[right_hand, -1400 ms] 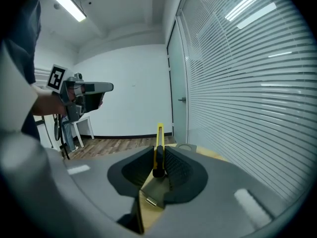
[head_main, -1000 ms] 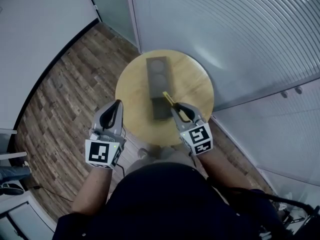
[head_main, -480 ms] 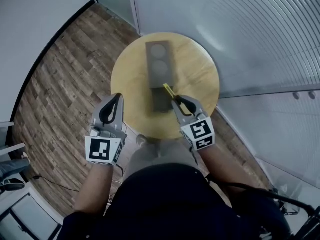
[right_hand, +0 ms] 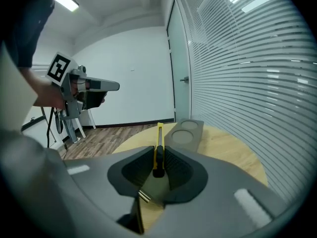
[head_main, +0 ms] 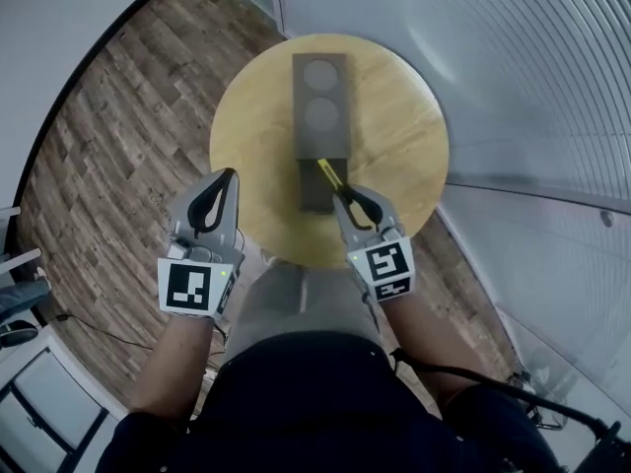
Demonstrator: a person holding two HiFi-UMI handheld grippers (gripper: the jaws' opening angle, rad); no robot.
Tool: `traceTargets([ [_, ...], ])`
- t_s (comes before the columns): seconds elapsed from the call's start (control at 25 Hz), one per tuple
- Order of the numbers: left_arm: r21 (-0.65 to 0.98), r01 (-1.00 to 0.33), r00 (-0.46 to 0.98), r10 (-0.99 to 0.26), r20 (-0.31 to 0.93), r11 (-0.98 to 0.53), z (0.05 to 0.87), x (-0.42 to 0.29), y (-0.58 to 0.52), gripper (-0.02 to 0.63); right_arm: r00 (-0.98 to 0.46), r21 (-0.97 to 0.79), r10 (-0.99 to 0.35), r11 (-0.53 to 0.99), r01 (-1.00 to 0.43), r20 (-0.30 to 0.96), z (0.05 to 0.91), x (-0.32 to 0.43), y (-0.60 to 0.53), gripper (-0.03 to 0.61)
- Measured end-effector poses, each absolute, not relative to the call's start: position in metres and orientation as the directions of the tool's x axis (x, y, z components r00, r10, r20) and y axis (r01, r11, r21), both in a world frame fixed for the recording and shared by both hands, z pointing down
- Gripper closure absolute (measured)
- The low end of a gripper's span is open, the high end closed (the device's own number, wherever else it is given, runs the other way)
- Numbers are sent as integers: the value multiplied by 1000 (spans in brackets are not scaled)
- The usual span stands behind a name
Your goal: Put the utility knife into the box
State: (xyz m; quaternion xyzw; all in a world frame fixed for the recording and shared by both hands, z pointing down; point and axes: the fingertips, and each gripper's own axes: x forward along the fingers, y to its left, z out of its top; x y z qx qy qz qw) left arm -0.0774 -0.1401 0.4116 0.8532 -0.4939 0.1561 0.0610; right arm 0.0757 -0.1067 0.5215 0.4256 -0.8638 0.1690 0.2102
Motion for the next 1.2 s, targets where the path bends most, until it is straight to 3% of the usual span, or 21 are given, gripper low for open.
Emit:
traceTargets([
  [0.92,-65,-878,408,-811,419,-475,484,-101,-158,611,-550,-159,-602,578,-801,579,600,67,-117,503],
  [1.04,-58,-883,404,-818,410,-465,480,-102,-158,611,-556,-163,-596,583,-796,580,599,66,-118,422],
  [1.2,-66,-885,399,-823,405,-462,474,-105,-157,611,-557,-165,-590,585,-794,585,598,65,-114,420],
])
